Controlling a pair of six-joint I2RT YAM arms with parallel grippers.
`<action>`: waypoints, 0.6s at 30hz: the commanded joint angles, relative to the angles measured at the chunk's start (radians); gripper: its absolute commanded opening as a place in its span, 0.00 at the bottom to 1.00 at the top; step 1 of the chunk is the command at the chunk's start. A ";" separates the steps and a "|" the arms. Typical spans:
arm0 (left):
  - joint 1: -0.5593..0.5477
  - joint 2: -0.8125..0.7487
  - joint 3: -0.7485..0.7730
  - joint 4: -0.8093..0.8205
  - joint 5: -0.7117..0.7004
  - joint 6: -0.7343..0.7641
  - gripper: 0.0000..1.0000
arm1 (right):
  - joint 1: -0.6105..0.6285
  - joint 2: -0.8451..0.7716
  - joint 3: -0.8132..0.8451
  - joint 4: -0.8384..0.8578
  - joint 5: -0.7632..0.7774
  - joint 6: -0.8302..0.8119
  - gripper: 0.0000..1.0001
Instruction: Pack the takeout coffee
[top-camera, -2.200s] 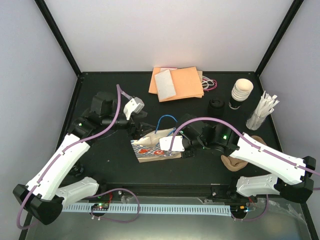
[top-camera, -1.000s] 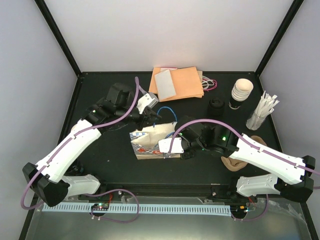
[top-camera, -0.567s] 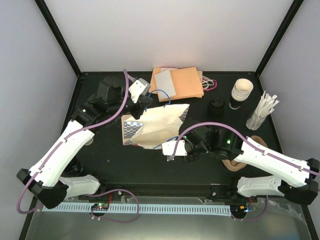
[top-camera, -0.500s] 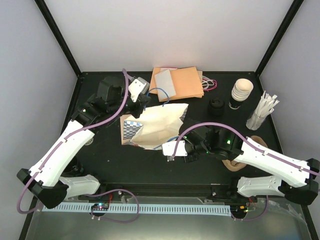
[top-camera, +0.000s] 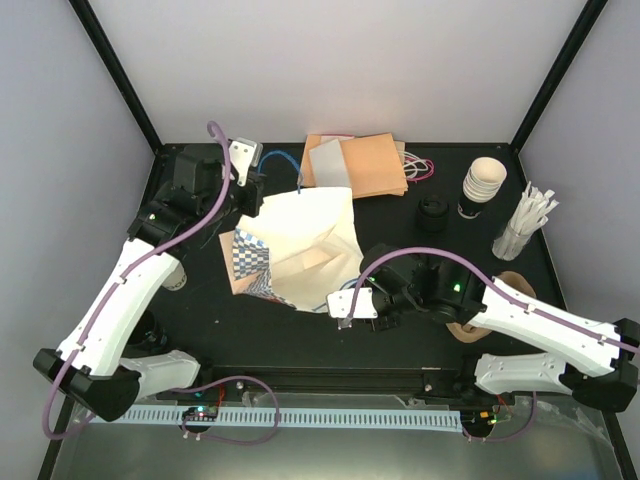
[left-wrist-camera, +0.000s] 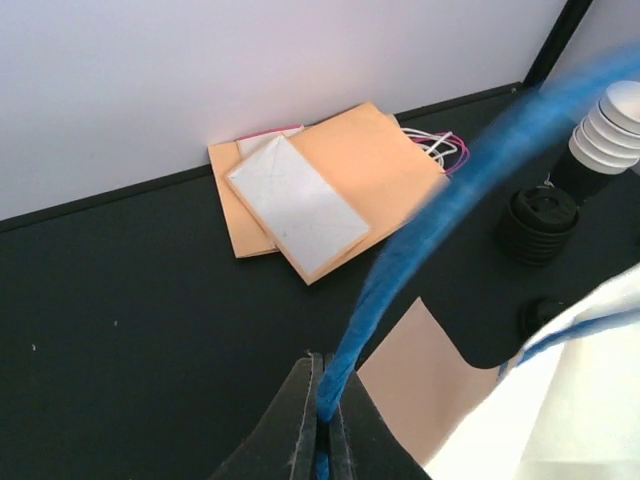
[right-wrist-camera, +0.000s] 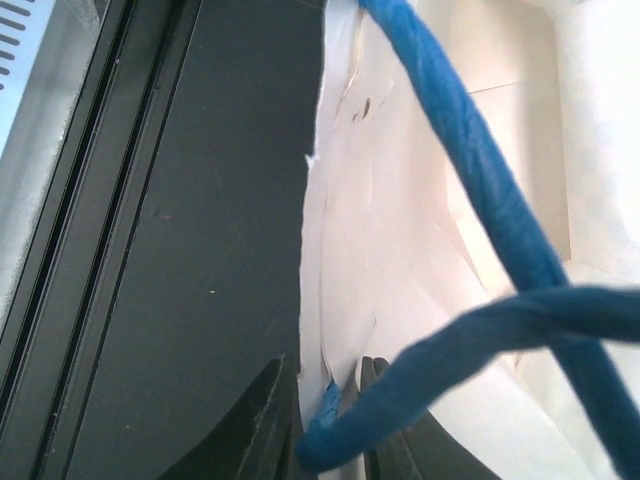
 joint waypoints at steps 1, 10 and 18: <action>0.016 -0.024 0.043 0.033 0.068 0.026 0.02 | 0.007 -0.014 -0.020 -0.025 -0.011 0.019 0.24; -0.013 -0.187 -0.177 0.280 0.584 0.086 0.01 | 0.007 -0.030 -0.037 0.130 -0.041 0.088 0.43; -0.023 -0.285 -0.290 0.308 0.730 0.120 0.02 | 0.007 -0.029 -0.064 0.241 0.001 0.136 0.55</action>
